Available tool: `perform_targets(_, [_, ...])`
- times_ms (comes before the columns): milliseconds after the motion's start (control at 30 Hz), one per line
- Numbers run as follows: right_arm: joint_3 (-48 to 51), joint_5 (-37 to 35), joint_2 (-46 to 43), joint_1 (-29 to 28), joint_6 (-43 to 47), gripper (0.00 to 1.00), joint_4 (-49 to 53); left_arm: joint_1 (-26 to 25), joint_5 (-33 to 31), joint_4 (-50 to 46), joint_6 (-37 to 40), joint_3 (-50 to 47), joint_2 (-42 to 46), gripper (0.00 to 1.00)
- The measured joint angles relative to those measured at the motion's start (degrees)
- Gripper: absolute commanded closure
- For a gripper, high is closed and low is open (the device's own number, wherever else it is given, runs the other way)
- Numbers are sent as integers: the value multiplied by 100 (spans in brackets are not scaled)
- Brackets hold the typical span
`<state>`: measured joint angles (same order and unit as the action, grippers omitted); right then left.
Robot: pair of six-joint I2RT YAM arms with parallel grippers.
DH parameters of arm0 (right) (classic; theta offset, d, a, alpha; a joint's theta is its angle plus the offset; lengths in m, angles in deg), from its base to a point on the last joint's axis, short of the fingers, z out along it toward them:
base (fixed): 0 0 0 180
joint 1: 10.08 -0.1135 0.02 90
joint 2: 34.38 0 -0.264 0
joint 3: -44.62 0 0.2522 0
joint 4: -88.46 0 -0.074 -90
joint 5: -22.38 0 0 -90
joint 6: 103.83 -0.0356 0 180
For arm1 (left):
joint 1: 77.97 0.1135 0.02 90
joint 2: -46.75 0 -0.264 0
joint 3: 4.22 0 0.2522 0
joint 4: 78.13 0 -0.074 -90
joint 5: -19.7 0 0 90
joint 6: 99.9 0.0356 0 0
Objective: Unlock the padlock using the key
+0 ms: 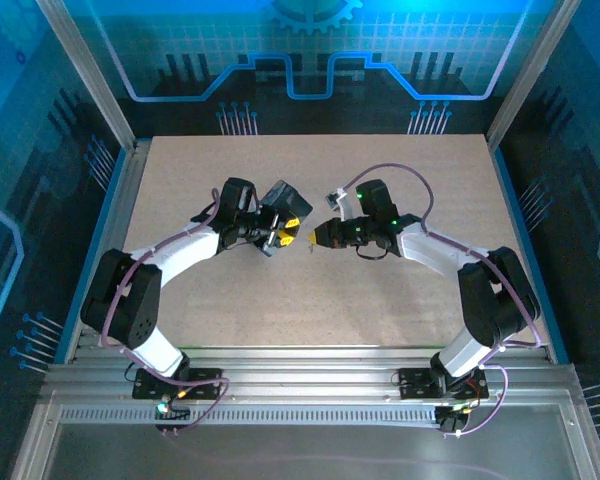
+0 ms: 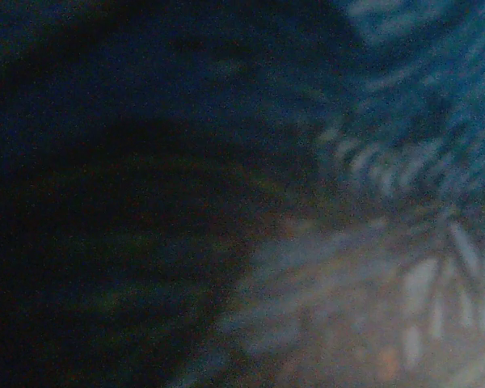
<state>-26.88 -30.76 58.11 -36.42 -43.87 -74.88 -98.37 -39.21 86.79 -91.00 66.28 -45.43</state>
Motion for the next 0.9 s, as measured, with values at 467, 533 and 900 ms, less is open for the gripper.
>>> perform_targets(467, [-83,0,109,-33,-46,100,-63,0,0,0,0,0,0,79])
perform_targets(533, [-109,-2,131,-33,-48,100,-68,0,0,0,0,-2,0,79])
perform_targets(900, [-155,-33,225,-37,-90,100,-90,0,-33,11,0,-44,22,79])
